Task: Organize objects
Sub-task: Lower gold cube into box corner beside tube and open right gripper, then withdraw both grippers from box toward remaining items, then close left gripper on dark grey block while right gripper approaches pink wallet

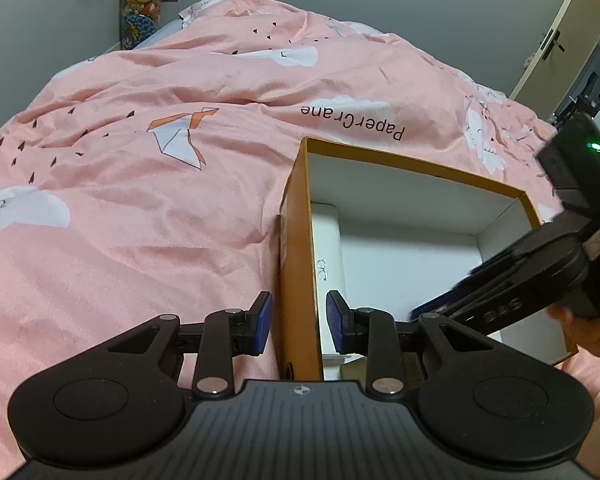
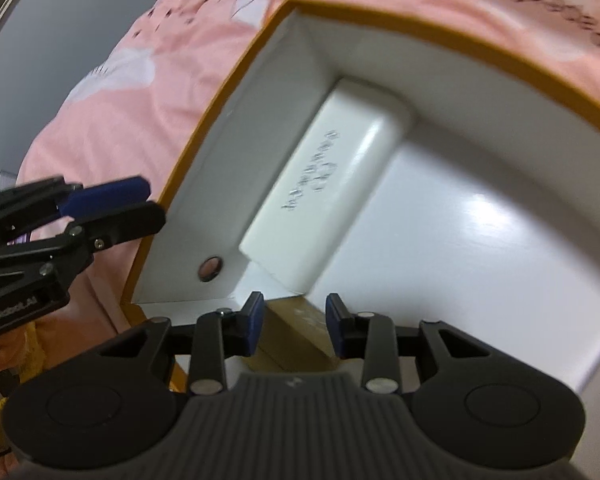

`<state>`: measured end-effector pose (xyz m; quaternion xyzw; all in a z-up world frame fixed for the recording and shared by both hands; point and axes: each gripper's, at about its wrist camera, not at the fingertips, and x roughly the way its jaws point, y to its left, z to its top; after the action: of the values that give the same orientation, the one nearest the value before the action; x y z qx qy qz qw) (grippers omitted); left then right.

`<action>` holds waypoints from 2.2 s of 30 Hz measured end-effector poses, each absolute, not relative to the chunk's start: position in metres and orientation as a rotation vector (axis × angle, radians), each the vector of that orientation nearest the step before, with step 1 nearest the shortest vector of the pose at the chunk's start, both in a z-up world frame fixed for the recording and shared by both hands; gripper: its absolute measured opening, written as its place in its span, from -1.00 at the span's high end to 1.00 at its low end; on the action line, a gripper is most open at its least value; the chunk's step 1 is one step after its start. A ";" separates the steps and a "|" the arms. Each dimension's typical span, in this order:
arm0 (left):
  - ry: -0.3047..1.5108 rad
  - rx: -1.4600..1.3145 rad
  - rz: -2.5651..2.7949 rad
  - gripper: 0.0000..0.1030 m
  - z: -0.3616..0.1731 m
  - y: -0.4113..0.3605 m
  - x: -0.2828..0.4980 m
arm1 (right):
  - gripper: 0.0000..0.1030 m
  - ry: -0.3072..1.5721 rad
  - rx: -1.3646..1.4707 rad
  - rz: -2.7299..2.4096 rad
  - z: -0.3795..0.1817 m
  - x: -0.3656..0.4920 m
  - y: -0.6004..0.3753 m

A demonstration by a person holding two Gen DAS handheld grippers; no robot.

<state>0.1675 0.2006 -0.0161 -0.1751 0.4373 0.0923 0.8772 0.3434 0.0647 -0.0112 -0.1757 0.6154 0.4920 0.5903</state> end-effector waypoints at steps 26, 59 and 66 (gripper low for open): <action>0.864 -0.300 0.235 0.33 0.002 0.187 0.146 | 0.74 1.413 -0.412 1.071 -0.035 0.307 0.060; 1.119 -0.359 0.060 -0.29 -0.081 0.086 0.129 | 0.11 1.107 -0.055 0.682 -0.014 0.213 -0.137; 1.209 -0.416 0.063 -0.55 -0.108 0.094 0.134 | 0.04 1.143 -0.050 0.691 -0.026 0.218 -0.133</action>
<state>0.1344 0.0938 -0.1077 -0.1943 0.5641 0.0294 0.8020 0.2185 -0.1333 -0.0264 -0.0234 0.5298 0.3204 0.7849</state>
